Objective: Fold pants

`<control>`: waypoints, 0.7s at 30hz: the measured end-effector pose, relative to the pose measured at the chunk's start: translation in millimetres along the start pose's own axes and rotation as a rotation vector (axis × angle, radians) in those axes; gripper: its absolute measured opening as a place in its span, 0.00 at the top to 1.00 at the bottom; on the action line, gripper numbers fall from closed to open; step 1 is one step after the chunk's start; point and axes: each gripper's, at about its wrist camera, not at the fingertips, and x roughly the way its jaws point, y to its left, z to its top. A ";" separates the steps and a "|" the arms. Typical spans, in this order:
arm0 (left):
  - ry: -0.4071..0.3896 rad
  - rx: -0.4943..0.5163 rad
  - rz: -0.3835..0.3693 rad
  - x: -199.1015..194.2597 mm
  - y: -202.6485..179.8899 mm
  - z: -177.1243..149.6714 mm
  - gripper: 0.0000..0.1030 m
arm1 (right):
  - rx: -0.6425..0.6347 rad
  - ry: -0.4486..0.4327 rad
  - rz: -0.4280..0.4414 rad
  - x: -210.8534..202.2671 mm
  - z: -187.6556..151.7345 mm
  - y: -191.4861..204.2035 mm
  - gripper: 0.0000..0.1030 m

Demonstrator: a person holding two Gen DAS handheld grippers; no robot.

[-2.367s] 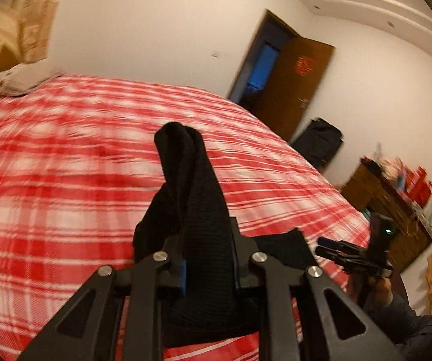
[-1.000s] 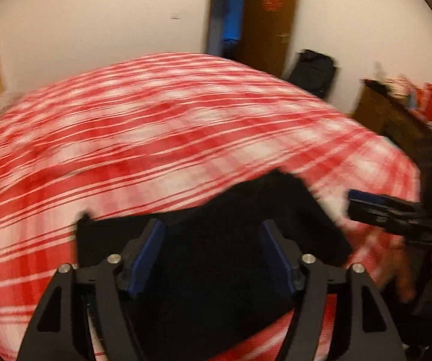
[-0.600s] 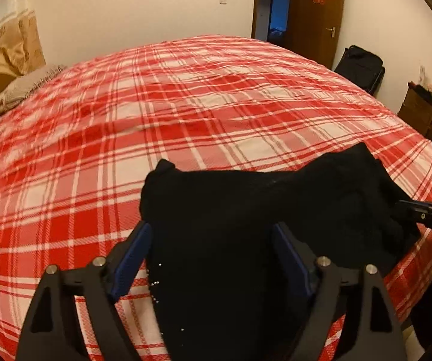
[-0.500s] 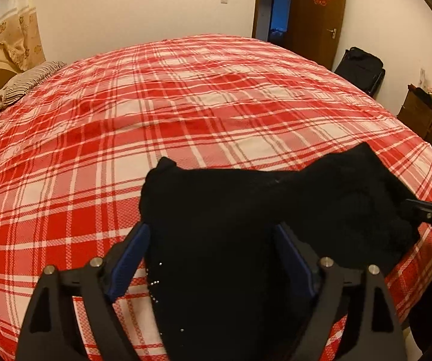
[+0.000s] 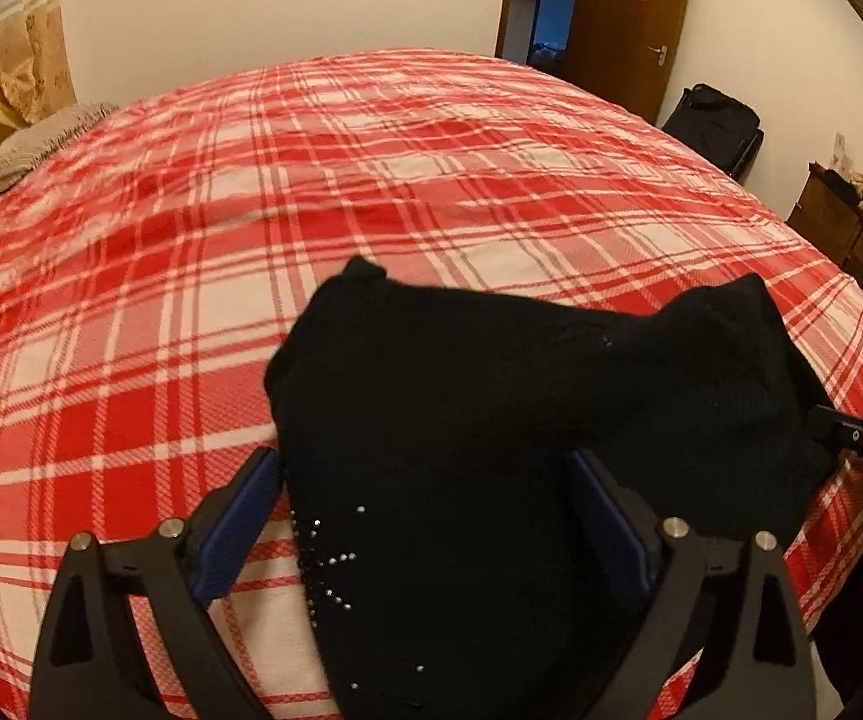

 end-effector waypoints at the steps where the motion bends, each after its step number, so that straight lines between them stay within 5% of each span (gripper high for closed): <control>1: 0.006 -0.006 -0.001 0.9 1.2 -0.5 0.04 | 0.003 0.001 0.006 0.9 -0.1 -1.2 0.83; 8: 0.007 -0.013 -0.006 -4.3 2.8 -3.0 0.04 | -0.037 0.003 -0.010 -4.9 4.4 6.2 0.79; 12: -0.002 -0.005 -0.004 -8.5 1.2 -3.3 0.04 | -0.129 -0.125 -0.179 -24.2 22.9 36.2 0.44; 15: -0.002 0.001 -0.004 -8.5 -0.9 -3.6 0.04 | -0.173 -0.170 -0.117 -25.9 40.5 58.6 0.44; 19: 0.001 0.009 -0.004 -8.7 -4.5 -4.9 0.04 | -0.235 -0.062 0.058 11.0 54.0 79.8 0.44; 21: -0.003 0.022 0.005 -11.1 -6.3 -5.4 0.04 | -0.236 0.007 0.025 35.0 55.3 78.1 0.44</control>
